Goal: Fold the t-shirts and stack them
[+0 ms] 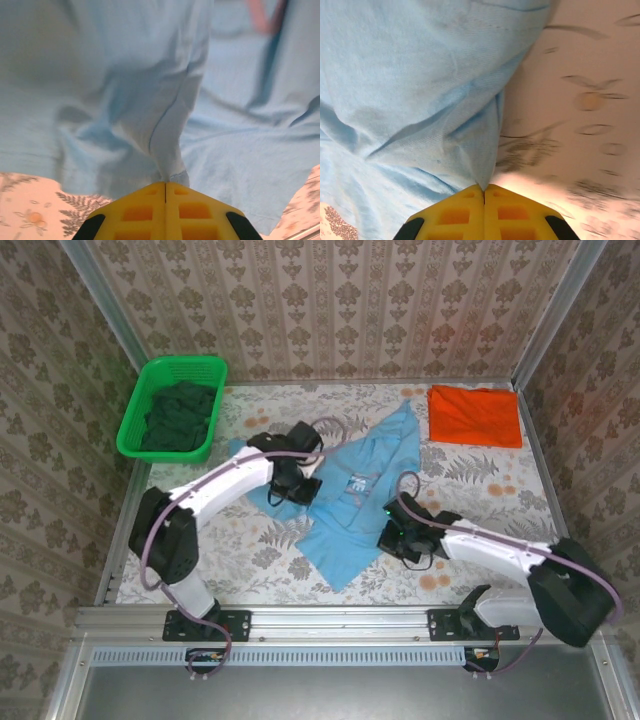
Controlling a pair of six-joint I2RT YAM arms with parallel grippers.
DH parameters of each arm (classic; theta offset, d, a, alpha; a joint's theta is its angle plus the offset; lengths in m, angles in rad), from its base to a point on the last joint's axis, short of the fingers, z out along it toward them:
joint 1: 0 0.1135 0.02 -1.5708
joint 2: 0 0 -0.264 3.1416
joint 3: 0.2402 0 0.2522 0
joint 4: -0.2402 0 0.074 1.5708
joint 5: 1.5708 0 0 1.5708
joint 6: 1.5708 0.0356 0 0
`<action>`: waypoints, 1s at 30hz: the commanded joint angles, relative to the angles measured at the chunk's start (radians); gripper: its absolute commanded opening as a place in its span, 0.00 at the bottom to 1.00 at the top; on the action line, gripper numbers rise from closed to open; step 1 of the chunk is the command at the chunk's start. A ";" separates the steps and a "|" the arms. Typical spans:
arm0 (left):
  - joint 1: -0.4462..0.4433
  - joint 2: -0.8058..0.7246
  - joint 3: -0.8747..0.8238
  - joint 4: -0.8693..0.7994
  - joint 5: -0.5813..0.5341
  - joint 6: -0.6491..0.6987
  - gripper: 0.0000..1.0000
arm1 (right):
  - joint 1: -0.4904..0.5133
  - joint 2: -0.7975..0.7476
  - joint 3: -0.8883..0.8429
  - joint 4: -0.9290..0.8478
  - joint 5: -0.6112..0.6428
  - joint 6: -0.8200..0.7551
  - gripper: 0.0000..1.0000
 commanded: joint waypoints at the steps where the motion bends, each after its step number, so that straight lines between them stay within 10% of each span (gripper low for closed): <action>1: 0.030 -0.094 0.112 0.017 -0.043 -0.033 0.00 | -0.065 -0.113 -0.054 -0.145 0.000 0.014 0.00; 9: 0.158 -0.116 0.374 0.164 -0.128 -0.030 0.00 | -0.254 -0.260 -0.067 -0.317 -0.081 -0.077 0.00; 15: 0.358 0.180 0.680 0.239 -0.129 -0.043 0.00 | -0.343 -0.218 -0.024 -0.350 -0.110 -0.157 0.00; 18: 0.443 0.479 1.032 0.125 -0.217 -0.099 0.20 | -0.377 -0.161 -0.006 -0.324 -0.135 -0.190 0.00; 20: 0.487 0.733 1.396 -0.033 -0.206 -0.139 0.53 | -0.386 -0.119 0.016 -0.315 -0.145 -0.212 0.00; 23: 0.511 0.897 1.698 -0.184 -0.148 -0.207 0.60 | -0.407 -0.087 0.057 -0.332 -0.149 -0.253 0.00; 30: 0.433 0.367 0.717 0.093 0.012 -0.161 0.73 | -0.454 -0.160 0.051 -0.345 -0.153 -0.289 0.00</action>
